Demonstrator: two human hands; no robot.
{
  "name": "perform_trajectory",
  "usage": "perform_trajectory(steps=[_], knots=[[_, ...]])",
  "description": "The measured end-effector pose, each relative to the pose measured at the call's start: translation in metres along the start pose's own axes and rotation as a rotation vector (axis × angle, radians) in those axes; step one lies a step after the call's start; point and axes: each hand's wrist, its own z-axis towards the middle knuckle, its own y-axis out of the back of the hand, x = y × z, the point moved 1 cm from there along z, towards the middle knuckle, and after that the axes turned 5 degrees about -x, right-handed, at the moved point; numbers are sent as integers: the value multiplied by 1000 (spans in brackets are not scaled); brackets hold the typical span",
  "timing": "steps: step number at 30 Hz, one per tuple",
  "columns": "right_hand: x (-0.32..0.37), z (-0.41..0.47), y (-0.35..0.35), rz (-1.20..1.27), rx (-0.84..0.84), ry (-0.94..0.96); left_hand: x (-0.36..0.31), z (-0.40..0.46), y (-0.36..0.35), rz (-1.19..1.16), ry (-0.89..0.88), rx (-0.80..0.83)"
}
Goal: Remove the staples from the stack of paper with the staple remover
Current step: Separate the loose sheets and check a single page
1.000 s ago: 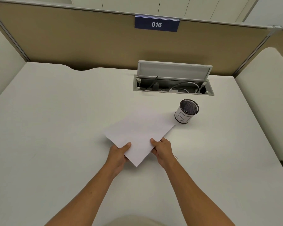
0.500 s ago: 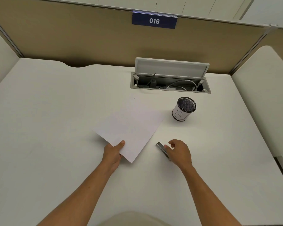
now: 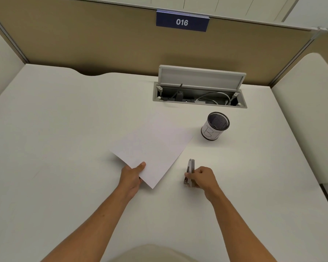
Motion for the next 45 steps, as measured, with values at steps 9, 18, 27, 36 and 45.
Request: perform_trajectory(steps=[9, 18, 27, 36, 45], knots=[[-16, -15, -13, 606, 388, -154, 2, -4, -3, -27, 8, -17], [-19, -29, -46, 825, 306, -317, 3, -11, -17, -110, -13, -83], [-5, -42, -68, 955, 267, -357, 5, -16, -33, -179, -63, -184], [-3, -45, -73, 992, 219, -338, 7, -23, -43, -236, -96, -245], [-1, -46, -77, 989, 197, -330, 8, -27, -47, -229, -91, -259]])
